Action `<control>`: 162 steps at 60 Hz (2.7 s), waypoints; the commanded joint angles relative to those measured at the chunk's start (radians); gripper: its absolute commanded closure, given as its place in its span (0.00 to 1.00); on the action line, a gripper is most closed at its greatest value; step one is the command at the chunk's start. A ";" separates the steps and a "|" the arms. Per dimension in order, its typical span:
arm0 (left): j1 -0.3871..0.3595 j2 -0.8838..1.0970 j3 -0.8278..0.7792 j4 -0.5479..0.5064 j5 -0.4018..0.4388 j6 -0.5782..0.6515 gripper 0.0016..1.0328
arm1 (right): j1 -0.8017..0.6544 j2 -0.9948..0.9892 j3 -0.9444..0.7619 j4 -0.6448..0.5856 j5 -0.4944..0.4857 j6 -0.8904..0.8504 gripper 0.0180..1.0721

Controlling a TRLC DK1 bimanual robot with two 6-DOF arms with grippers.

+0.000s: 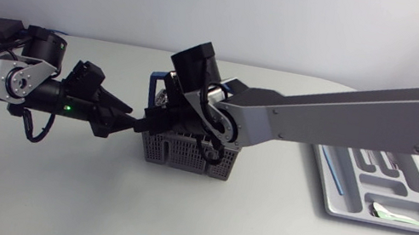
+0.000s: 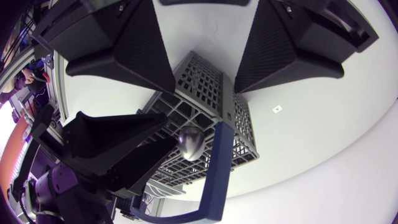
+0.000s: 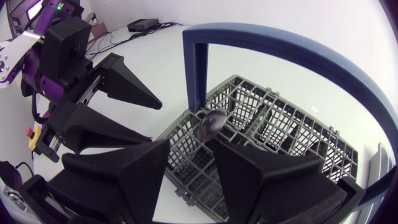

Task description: Unload the cutlery basket into the drawer organizer.

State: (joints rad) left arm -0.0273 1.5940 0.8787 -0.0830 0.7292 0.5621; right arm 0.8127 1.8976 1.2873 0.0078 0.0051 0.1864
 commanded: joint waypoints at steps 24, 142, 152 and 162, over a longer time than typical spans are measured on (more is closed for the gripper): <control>-0.003 0.034 -0.003 0.022 0.016 0.019 0.35 | 0.003 -0.089 -0.092 0.101 0.044 0.036 0.50; -0.031 0.029 0.000 0.029 0.018 0.005 0.35 | 0.063 -0.014 -0.114 0.213 0.217 0.122 0.62; -0.029 0.027 0.011 0.031 0.018 -0.004 0.36 | 0.051 -0.008 -0.088 0.201 0.208 0.120 0.62; -0.031 0.026 0.009 0.031 0.018 -0.005 0.35 | 0.046 0.011 -0.060 0.184 0.208 0.120 0.62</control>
State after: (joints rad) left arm -0.0490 1.6241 0.8787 -0.0608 0.7288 0.5583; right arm 0.8650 1.8694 1.1995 0.2058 0.2104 0.2848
